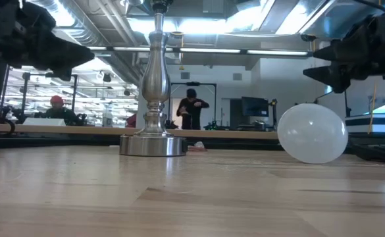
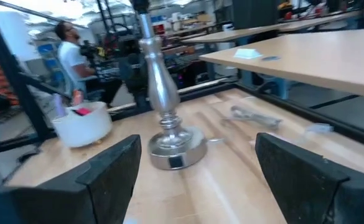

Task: Screw lightbulb
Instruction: Return to Home Position

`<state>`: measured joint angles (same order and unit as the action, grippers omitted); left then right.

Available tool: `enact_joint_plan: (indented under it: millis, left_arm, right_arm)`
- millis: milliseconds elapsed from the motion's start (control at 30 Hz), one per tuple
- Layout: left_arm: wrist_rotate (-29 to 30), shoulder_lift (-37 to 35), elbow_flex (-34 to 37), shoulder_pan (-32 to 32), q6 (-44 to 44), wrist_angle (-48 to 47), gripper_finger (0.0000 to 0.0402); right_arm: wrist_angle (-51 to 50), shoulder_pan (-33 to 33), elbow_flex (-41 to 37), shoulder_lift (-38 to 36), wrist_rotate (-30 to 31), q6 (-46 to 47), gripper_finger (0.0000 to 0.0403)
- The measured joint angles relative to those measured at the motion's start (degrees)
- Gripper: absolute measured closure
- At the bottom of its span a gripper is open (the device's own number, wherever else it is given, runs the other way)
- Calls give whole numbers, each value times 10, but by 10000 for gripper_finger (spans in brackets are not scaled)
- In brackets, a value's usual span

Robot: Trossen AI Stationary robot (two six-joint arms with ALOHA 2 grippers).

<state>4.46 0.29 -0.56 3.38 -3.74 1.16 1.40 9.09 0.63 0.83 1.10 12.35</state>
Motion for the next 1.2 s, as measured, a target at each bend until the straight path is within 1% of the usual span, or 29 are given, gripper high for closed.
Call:
enact_joint_plan:
  millis: [100, 200, 267, 400, 1200]
  left_arm:
    - [-20, 3, 0, 0, 16, -2, 325]
    - [-13, 3, 0, 1, 16, -1, 325]
    - [-10, 3, 0, 1, -3, -1, 325]
    - [-10, 3, 0, 1, -22, -1, 325]
    - [-9, 3, 0, 1, -18, -1, 325]
  right_arm:
    - [2, -1, 0, 1, 18, -14, 81]
    - [6, -1, -1, 2, 34, -23, 81]
    - [7, -1, -1, 1, 44, -23, 81]
    - [7, -1, -1, 1, 40, -21, 81]
    - [13, -1, -2, 1, 39, -20, 81]
